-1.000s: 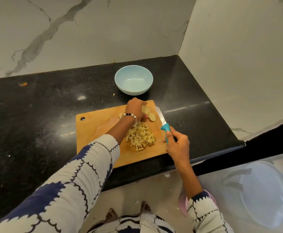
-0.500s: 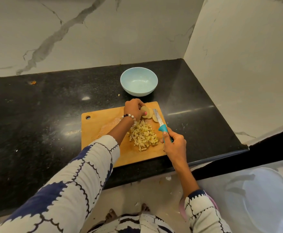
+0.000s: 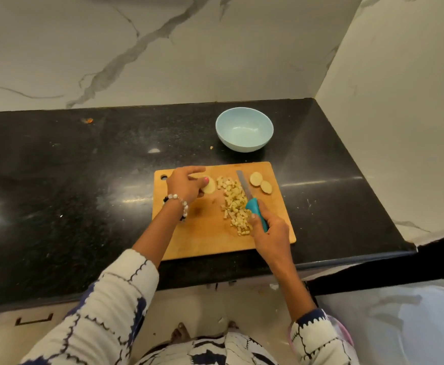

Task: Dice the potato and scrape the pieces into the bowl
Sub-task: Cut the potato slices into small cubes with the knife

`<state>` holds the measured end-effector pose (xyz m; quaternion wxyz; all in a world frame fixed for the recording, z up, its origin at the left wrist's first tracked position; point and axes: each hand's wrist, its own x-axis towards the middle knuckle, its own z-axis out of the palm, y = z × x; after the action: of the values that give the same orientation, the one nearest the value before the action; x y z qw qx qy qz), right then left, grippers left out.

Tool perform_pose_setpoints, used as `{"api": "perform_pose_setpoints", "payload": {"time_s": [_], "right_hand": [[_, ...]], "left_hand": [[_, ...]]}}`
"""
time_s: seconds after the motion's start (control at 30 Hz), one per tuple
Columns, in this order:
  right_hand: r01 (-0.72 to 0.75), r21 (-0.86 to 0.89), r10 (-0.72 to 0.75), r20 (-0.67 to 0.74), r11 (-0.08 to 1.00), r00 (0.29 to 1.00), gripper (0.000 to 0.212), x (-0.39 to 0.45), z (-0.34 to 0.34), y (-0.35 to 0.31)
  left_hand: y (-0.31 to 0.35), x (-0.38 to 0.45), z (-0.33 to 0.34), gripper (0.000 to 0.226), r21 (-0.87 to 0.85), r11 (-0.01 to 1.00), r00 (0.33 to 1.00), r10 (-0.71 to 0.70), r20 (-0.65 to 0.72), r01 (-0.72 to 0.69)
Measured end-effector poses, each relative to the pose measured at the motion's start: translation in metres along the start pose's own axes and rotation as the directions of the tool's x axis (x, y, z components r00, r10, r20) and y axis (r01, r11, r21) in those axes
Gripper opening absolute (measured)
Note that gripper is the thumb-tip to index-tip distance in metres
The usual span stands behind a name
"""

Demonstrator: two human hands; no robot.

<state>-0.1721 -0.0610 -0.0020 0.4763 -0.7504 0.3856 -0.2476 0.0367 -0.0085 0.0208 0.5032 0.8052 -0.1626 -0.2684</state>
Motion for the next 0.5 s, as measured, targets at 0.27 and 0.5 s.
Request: {"api": "perform_pose_setpoints", "payload": {"time_s": [0.27,0.5], "right_hand": [[0.214,-0.237,-0.165,0.209,0.948,0.964,0.047,-0.021,0.054,-0.019],[0.251,-0.413,-0.168,0.227,0.875,0.959,0.047,-0.024,0.079,-0.025]], "left_hand": [[-0.044,-0.012,-0.023,0.061,0.545,0.826,0.989,0.122,0.078,-0.145],[-0.049,-0.002,-0.024,0.06,0.674,0.689,0.963,0.208,0.17,-0.267]]}}
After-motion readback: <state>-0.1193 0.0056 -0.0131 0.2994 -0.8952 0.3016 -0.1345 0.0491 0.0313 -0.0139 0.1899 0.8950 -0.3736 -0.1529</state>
